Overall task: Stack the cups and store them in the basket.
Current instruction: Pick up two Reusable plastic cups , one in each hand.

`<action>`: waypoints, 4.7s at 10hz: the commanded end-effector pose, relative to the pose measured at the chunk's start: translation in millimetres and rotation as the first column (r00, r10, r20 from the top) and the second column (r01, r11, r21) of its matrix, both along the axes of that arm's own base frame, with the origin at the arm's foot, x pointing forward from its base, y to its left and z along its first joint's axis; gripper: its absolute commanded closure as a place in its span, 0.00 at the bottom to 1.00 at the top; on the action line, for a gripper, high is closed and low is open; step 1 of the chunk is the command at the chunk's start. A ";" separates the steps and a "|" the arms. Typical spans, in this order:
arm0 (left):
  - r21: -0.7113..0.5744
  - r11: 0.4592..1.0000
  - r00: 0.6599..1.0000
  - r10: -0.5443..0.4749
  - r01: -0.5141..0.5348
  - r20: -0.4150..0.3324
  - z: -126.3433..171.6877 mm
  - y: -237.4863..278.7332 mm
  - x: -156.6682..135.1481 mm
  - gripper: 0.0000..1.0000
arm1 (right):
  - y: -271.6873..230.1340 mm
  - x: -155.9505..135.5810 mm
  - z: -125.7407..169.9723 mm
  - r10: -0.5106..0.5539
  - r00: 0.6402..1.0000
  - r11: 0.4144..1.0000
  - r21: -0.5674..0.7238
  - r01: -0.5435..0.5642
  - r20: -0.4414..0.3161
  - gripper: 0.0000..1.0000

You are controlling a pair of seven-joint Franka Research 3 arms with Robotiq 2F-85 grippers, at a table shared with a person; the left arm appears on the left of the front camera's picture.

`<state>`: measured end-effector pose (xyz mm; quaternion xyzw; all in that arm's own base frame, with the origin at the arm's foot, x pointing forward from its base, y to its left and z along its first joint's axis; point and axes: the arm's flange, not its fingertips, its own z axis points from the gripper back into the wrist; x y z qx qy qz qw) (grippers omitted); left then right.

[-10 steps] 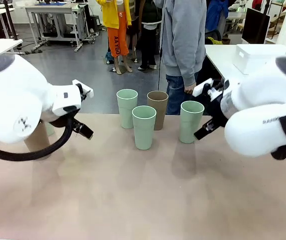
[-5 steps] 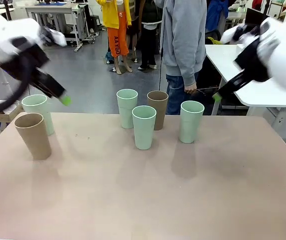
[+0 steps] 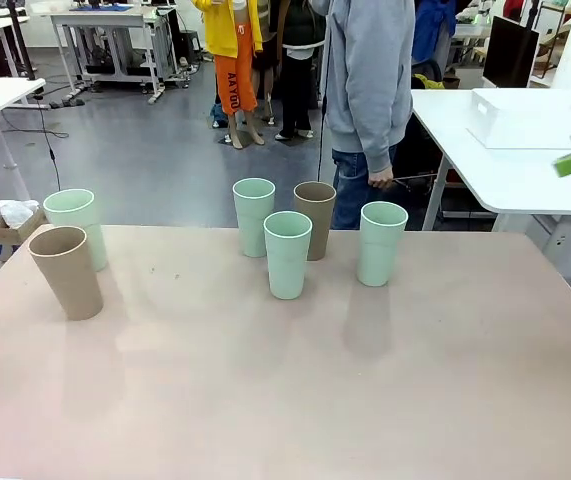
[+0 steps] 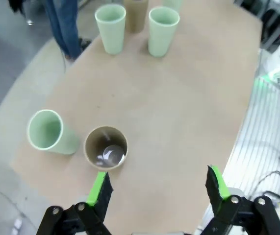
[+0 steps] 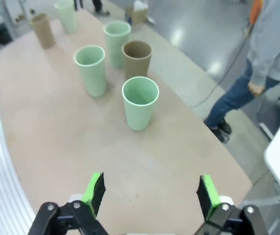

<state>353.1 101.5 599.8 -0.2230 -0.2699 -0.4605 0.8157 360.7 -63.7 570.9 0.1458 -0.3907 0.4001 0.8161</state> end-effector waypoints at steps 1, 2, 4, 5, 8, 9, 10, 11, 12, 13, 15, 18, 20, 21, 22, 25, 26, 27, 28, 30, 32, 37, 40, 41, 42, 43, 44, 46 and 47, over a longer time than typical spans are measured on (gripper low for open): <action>-0.086 0.991 0.994 -0.095 0.099 0.050 -16.8 32.5 0.0 0.00 | -29.0 -7.6 -12.7 0.081 0.996 0.993 0.086 -0.084 0.037 0.00; -0.098 0.986 0.988 -0.125 0.134 0.091 -25.1 42.8 -6.4 0.00 | -39.8 -12.8 -15.2 0.095 0.994 0.989 0.112 -0.100 0.055 0.00; -0.125 0.978 0.976 -0.147 0.167 0.160 -37.5 63.3 -16.2 0.00 | -50.8 -18.9 -14.7 0.102 0.992 0.983 0.147 -0.112 0.072 0.00; -0.127 0.975 0.972 -0.157 0.180 0.177 -41.6 70.5 -21.8 0.00 | -52.0 -21.2 -13.9 0.097 0.993 0.982 0.153 -0.107 0.073 0.00; -0.136 0.969 0.959 -0.174 0.208 0.224 -47.9 72.4 -27.9 0.00 | -52.5 -24.1 -12.1 0.090 0.993 0.980 0.173 -0.101 0.070 0.00; -0.144 0.966 0.958 -0.177 0.213 0.225 -49.8 70.7 -28.4 0.00 | -52.3 -24.7 -12.3 0.088 0.994 0.979 0.177 -0.100 0.070 0.00; -0.150 0.966 0.957 -0.170 0.208 0.233 -49.9 65.8 -29.5 0.00 | -51.7 -24.9 -12.4 0.086 0.994 0.979 0.182 -0.096 0.062 0.00; -0.141 0.977 0.963 -0.123 0.160 0.241 -48.7 66.0 -31.9 0.00 | -50.8 -25.9 -12.7 0.102 0.993 0.977 0.183 -0.111 0.055 0.00; -0.133 0.972 0.964 -0.165 0.195 0.207 -46.4 72.3 -27.9 0.00 | -51.1 -25.3 -12.0 0.070 0.996 0.981 0.180 -0.077 0.045 0.00; -0.133 0.972 0.964 -0.165 0.195 0.207 -46.4 72.3 -27.9 0.00 | -51.1 -25.3 -12.0 0.070 0.996 0.981 0.180 -0.077 0.045 0.00; -0.133 0.972 0.964 -0.165 0.195 0.207 -46.4 72.3 -27.9 0.00 | -51.1 -25.3 -12.0 0.070 0.996 0.981 0.180 -0.077 0.045 0.00; -0.133 0.972 0.964 -0.165 0.195 0.207 -46.4 72.3 -27.9 0.00 | -51.1 -25.3 -12.0 0.070 0.996 0.981 0.180 -0.077 0.045 0.00; -0.133 0.972 0.964 -0.165 0.195 0.207 -46.4 72.3 -27.9 0.00 | -51.1 -25.3 -12.0 0.070 0.996 0.981 0.180 -0.077 0.045 0.00; -0.133 0.972 0.964 -0.165 0.195 0.207 -46.4 72.3 -27.9 0.00 | -51.1 -25.3 -12.0 0.070 0.996 0.981 0.180 -0.077 0.045 0.00; -0.133 0.972 0.964 -0.165 0.195 0.207 -46.4 72.3 -27.9 0.00 | -51.1 -25.3 -12.0 0.070 0.996 0.981 0.180 -0.077 0.045 0.00; -0.133 0.972 0.964 -0.165 0.195 0.207 -46.4 72.3 -27.9 0.00 | -51.1 -25.3 -12.0 0.070 0.996 0.981 0.180 -0.077 0.045 0.00; -0.133 0.972 0.964 -0.165 0.195 0.207 -46.4 72.3 -27.9 0.00 | -51.1 -25.3 -12.0 0.070 0.996 0.981 0.180 -0.077 0.045 0.00; -0.133 0.972 0.964 -0.165 0.195 0.207 -46.4 72.3 -27.9 0.00 | -51.1 -25.3 -12.0 0.070 0.996 0.981 0.180 -0.077 0.045 0.00; -0.133 0.972 0.964 -0.165 0.195 0.207 -46.4 72.3 -27.9 0.00 | -51.1 -25.3 -12.0 0.070 0.996 0.981 0.180 -0.077 0.045 0.00; -0.133 0.972 0.964 -0.165 0.195 0.207 -46.4 72.3 -27.9 0.00 | -51.1 -25.3 -12.0 0.070 0.996 0.981 0.180 -0.077 0.045 0.00; -0.133 0.972 0.964 -0.165 0.195 0.207 -46.4 72.3 -27.9 0.00 | -51.1 -25.3 -12.0 0.070 0.996 0.981 0.180 -0.077 0.045 0.00; -0.133 0.972 0.964 -0.165 0.195 0.207 -46.4 72.3 -27.9 0.00 | -51.1 -25.3 -12.0 0.070 0.996 0.981 0.180 -0.077 0.045 0.00; -0.133 0.972 0.964 -0.165 0.195 0.207 -46.4 72.3 -27.9 0.00 | -51.1 -25.3 -12.0 0.070 0.996 0.981 0.180 -0.077 0.045 0.00; -0.133 0.972 0.964 -0.165 0.195 0.207 -46.4 72.3 -27.9 0.00 | -51.1 -25.3 -12.0 0.070 0.996 0.981 0.180 -0.077 0.045 0.00; -0.133 0.972 0.964 -0.165 0.195 0.207 -46.4 72.3 -27.9 0.00 | -51.1 -25.3 -12.0 0.070 0.996 0.981 0.180 -0.077 0.045 0.00; -0.133 0.972 0.964 -0.165 0.195 0.207 -46.4 72.3 -27.9 0.00 | -51.1 -25.3 -12.0 0.070 0.996 0.981 0.180 -0.077 0.045 0.00; -0.133 0.972 0.964 -0.165 0.195 0.207 -46.4 72.3 -27.9 0.00 | -51.1 -25.3 -12.0 0.070 0.996 0.981 0.180 -0.077 0.045 0.00; -0.133 0.972 0.964 -0.165 0.195 0.207 -46.4 72.3 -27.9 0.00 | -51.1 -25.3 -12.0 0.070 0.996 0.981 0.180 -0.077 0.045 0.00; -0.133 0.972 0.964 -0.165 0.195 0.207 -46.4 72.3 -27.9 0.00 | -51.1 -25.3 -12.0 0.070 0.996 0.981 0.180 -0.077 0.045 0.00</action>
